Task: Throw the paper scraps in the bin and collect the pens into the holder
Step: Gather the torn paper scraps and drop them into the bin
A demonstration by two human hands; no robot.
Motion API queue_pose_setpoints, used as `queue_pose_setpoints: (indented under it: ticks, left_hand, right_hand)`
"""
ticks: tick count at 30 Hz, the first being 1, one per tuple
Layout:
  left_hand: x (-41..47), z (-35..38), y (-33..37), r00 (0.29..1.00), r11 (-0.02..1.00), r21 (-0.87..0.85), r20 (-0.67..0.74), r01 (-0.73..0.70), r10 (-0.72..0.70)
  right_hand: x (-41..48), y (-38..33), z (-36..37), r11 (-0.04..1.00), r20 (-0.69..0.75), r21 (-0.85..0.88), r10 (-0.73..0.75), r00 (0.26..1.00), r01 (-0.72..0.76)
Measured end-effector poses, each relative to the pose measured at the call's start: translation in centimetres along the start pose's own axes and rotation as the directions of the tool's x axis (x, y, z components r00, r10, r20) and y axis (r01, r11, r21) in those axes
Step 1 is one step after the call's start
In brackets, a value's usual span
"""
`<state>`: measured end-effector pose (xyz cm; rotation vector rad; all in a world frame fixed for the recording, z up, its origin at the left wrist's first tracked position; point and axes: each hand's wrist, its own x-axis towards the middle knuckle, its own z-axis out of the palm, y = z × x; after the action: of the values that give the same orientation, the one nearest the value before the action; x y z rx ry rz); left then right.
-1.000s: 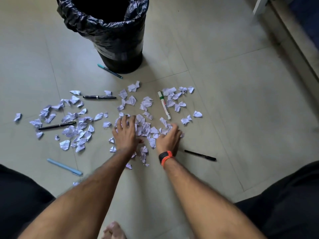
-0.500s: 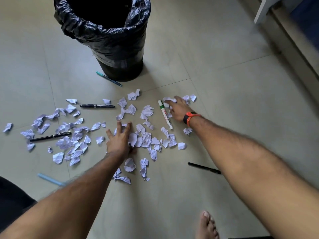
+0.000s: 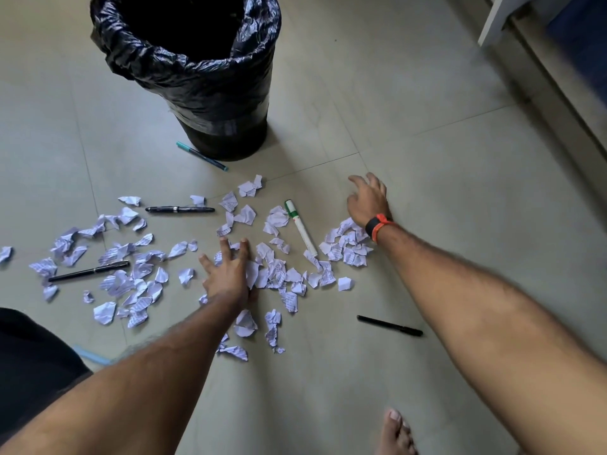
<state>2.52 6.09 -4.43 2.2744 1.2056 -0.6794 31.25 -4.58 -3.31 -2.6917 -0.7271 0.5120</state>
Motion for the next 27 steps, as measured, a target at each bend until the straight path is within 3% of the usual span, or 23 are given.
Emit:
queue_pose_setpoints:
  ticks: [5,7,11,13,15,17,18,22,27]
  left_hand:
    - [0.1,-0.2,0.1,1.0,1.0,-0.004,0.006,0.007,-0.007]
    - [0.0,-0.3,0.2,1.0,1.0,-0.01,0.007,0.006,-0.006]
    - [-0.2,-0.3,0.4,1.0,1.0,0.001,0.009,0.012,-0.012]
    - [-0.1,-0.4,0.4,1.0,1.0,0.006,0.006,0.019,-0.019]
    - [0.0,-0.4,0.4,0.999,1.0,0.007,0.017,0.028,-0.029]
    - [0.0,-0.4,0.3,0.999,1.0,0.011,0.023,0.026,-0.026]
    - [0.0,-0.4,0.3,0.999,1.0,0.009,0.025,0.026,-0.027]
    - [-0.1,-0.5,0.4,0.999,0.999,-0.011,0.031,0.037,-0.036]
    - [-0.1,-0.7,0.5,0.998,0.999,0.003,0.016,0.054,-0.054]
  right_hand:
    - [-3.3,2.0,1.8,0.999,0.078,0.021,0.043,0.996,-0.044]
    - [-7.7,1.8,3.1,0.999,0.089,0.035,-0.012,0.996,0.009]
    - [-11.5,2.3,3.3,0.973,0.075,-0.148,-0.168,0.983,0.178]
    - [-9.8,3.0,2.0,0.986,-0.017,-0.159,-0.057,0.998,0.053]
    - [-8.2,3.7,0.7,0.973,-0.055,-0.128,0.186,0.981,-0.191]
    - [-7.8,4.0,0.4,0.925,0.025,-0.104,0.369,0.929,-0.364]
    - [-8.3,3.8,0.7,0.922,0.076,-0.089,0.384,0.92,-0.377]
    - [-13.2,1.2,3.4,0.968,0.132,-0.088,0.246,0.96,-0.235]
    - [-13.2,-1.3,3.4,0.974,0.021,-0.184,0.14,0.99,-0.133]
